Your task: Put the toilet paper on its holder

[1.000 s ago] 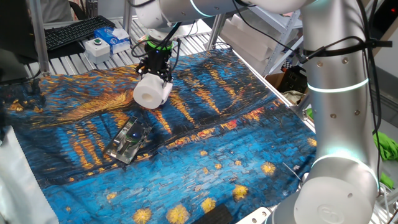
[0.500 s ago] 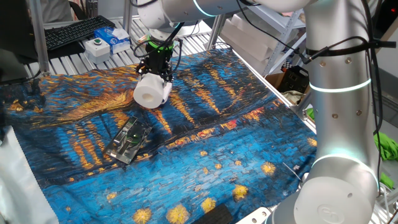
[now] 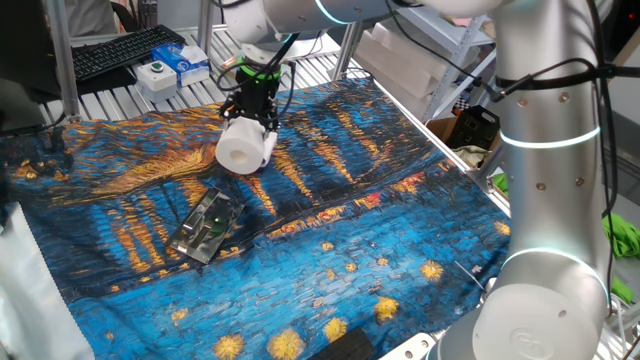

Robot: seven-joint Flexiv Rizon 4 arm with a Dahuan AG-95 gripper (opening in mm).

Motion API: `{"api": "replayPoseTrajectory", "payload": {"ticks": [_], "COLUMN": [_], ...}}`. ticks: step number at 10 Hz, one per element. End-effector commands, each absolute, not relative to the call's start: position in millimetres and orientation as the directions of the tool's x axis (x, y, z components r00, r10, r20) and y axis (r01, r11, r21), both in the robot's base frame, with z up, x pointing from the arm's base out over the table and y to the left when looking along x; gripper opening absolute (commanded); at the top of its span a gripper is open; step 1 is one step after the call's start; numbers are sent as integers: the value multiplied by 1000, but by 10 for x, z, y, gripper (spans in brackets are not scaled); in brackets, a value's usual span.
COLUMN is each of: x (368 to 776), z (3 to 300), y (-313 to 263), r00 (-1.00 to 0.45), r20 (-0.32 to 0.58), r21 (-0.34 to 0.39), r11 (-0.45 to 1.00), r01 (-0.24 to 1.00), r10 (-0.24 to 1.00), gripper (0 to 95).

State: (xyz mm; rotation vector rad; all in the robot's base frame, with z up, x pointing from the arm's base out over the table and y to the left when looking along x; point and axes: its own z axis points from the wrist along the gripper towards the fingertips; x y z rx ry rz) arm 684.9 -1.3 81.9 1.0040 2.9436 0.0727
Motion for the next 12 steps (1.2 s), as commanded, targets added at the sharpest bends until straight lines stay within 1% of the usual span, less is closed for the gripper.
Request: {"api": "replayPoseTrajectory", "payload": {"ticks": [1,8,12], "x": [6847,6656,6527], "z": [836,1009,1040], "y": [4,361,494], "r00": [-786,-748,-756], "r20": [-18,-11,-16], "r21": [55,57,65], "r11": [786,747,756], "r01": [616,662,652], "r10": [618,664,654], "gripper": [0,0,0]}}
